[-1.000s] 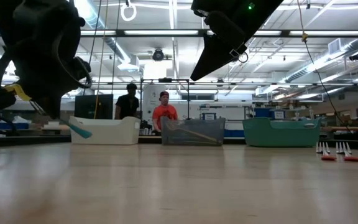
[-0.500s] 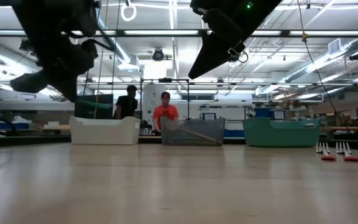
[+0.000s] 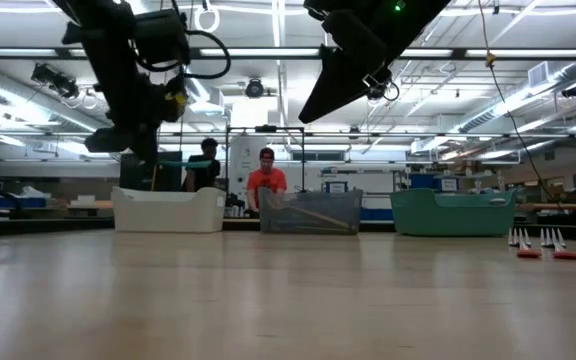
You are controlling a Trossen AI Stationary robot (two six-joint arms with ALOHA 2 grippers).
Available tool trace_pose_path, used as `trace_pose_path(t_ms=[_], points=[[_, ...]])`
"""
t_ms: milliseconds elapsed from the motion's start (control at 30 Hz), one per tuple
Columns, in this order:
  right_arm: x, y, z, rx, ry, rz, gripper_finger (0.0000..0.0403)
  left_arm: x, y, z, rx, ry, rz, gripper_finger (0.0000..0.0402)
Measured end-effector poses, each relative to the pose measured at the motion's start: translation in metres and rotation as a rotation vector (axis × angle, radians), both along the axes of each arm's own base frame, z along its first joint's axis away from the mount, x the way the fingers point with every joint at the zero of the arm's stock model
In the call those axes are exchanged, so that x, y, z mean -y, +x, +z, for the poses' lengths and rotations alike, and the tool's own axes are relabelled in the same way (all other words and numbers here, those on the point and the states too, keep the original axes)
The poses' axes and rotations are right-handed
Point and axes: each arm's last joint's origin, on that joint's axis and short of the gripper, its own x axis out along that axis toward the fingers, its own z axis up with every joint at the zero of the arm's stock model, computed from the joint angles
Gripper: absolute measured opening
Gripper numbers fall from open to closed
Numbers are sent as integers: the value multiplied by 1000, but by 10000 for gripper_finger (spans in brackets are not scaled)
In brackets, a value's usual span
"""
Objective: Sort silverware by color (type)
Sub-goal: Put the blue fork into the white bin
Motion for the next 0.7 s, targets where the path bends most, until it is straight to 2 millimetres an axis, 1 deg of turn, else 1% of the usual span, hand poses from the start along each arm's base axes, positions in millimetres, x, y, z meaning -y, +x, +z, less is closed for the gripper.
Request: trace_pose_path(t_ms=[167,367,567,700], points=[[-1,1,1,9,0,2,117,-24,-2,3,33,3,15,13],[-5,0,1,19,5,14,117,-50,-10,6,90,-13,51,13],[-12,1,2,51,13,22,117,-70,-21,7,154,-60,100,13],[-17,3,0,72,18,36,117,-78,-27,7,158,-63,122,13]])
